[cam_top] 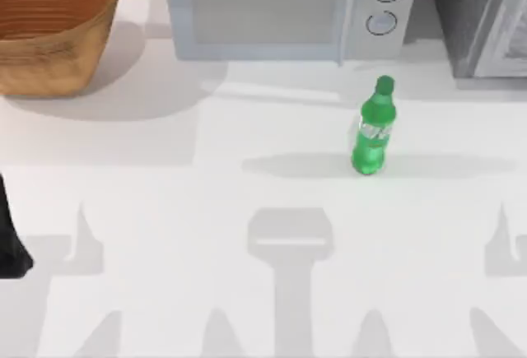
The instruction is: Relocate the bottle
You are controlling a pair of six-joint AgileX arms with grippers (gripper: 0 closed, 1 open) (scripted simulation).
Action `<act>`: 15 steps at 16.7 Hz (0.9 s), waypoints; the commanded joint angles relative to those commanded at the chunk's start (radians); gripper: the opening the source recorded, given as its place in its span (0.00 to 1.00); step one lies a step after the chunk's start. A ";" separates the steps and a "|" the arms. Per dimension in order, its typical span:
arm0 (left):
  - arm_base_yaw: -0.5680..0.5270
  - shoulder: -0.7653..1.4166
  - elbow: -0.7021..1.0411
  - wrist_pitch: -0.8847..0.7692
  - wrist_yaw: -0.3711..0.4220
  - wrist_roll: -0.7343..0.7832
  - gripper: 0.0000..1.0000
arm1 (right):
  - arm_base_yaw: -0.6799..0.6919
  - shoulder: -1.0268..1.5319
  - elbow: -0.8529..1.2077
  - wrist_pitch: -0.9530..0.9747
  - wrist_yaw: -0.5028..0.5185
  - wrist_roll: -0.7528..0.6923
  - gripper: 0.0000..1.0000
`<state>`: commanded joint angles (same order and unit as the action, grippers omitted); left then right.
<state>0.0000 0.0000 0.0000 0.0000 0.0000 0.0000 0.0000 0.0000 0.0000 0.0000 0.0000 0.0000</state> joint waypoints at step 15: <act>-0.257 0.776 0.239 0.530 0.030 0.001 1.00 | 0.000 0.000 0.000 0.000 0.000 0.000 1.00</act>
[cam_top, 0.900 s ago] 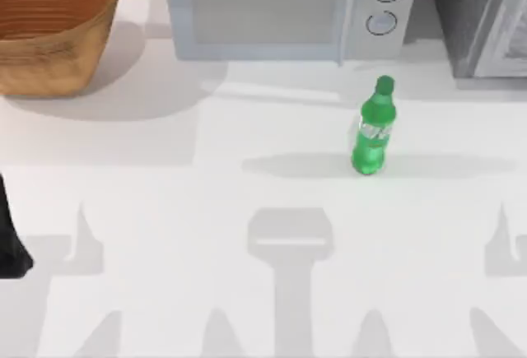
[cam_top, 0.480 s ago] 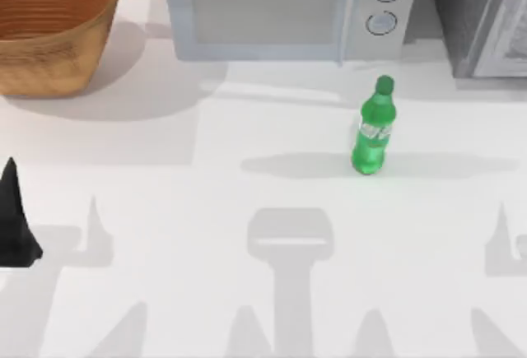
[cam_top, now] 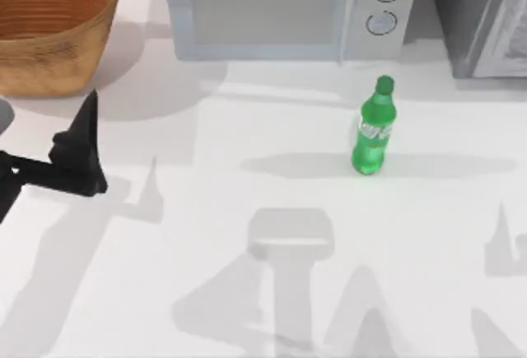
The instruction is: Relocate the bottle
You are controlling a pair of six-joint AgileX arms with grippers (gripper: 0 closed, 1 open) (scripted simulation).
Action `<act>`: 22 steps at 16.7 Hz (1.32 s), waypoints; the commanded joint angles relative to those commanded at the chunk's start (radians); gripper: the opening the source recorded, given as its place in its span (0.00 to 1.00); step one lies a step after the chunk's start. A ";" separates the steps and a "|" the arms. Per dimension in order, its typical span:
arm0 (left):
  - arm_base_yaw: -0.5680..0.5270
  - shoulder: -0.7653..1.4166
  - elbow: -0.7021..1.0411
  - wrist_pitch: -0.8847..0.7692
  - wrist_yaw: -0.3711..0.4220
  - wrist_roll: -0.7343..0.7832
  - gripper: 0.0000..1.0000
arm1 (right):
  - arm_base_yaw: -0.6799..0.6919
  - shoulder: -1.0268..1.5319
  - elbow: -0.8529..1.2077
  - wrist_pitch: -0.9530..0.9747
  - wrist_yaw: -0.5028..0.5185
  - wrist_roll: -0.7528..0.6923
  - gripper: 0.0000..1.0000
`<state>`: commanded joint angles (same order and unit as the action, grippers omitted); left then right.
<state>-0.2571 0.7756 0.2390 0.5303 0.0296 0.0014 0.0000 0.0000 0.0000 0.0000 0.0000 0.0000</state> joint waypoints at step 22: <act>-0.507 1.591 0.498 1.098 0.039 0.010 1.00 | 0.000 0.000 0.000 0.000 0.000 0.000 1.00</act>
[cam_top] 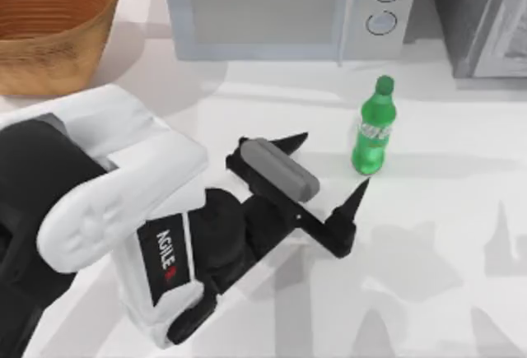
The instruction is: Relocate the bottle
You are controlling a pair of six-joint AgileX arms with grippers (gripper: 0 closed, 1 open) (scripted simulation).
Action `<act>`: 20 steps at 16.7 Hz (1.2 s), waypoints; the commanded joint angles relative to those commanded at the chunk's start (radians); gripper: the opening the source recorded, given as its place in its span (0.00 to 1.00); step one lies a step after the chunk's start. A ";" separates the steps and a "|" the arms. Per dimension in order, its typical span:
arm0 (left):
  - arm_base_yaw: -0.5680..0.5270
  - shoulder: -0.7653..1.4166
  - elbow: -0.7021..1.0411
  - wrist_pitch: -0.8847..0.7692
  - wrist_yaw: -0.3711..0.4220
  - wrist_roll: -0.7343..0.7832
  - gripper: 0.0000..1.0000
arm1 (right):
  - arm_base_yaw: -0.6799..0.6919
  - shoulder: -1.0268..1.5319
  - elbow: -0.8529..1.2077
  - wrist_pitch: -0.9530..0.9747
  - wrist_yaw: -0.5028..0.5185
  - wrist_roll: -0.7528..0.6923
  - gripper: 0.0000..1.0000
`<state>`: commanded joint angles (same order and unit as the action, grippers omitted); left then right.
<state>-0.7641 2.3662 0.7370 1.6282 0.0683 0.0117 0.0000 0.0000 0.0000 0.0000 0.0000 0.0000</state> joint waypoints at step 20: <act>-0.014 0.136 0.459 -0.322 -0.012 -0.002 1.00 | 0.000 0.000 0.000 0.000 0.000 0.000 1.00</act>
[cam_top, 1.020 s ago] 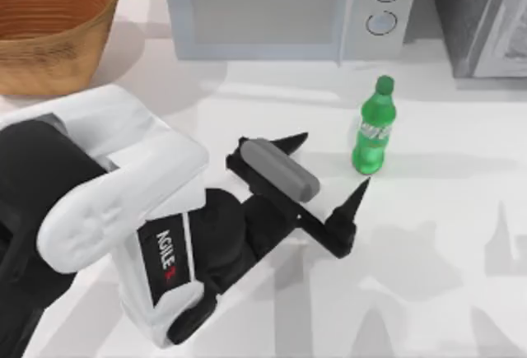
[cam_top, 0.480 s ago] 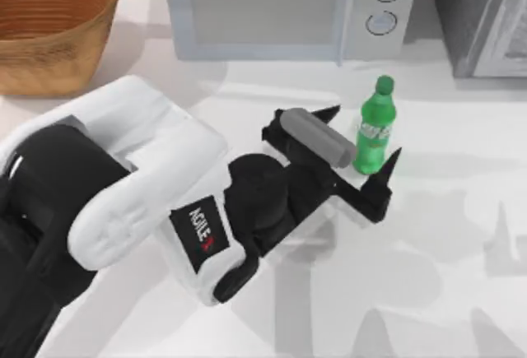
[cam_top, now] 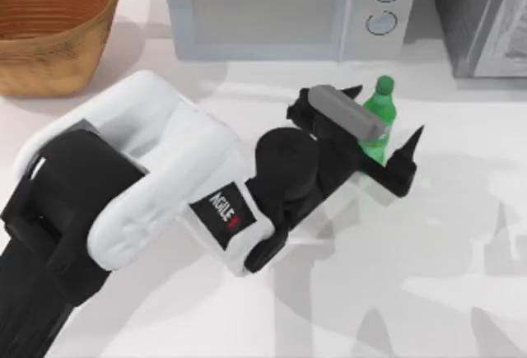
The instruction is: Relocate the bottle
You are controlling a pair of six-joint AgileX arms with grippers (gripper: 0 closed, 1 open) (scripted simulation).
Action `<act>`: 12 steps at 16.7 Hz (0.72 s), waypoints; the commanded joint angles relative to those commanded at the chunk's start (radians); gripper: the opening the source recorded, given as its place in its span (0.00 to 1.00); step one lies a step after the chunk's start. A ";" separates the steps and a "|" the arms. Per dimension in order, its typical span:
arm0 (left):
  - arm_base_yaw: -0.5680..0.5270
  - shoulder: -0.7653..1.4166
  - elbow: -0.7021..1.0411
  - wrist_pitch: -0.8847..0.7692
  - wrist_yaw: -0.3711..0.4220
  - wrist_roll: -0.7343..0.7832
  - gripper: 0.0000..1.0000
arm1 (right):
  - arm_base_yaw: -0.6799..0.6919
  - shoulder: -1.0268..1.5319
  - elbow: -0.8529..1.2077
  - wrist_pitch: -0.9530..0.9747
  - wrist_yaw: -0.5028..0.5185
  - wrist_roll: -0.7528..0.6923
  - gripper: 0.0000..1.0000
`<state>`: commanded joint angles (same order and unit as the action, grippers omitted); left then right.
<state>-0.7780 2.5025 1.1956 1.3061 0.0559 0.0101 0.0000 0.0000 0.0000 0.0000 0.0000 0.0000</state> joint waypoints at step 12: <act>0.000 0.000 0.000 0.000 0.000 0.000 0.25 | 0.000 0.000 0.000 0.000 0.000 0.000 1.00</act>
<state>-0.7780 2.5025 1.1956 1.3061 0.0559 0.0101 0.0000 0.0000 0.0000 0.0000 0.0000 0.0000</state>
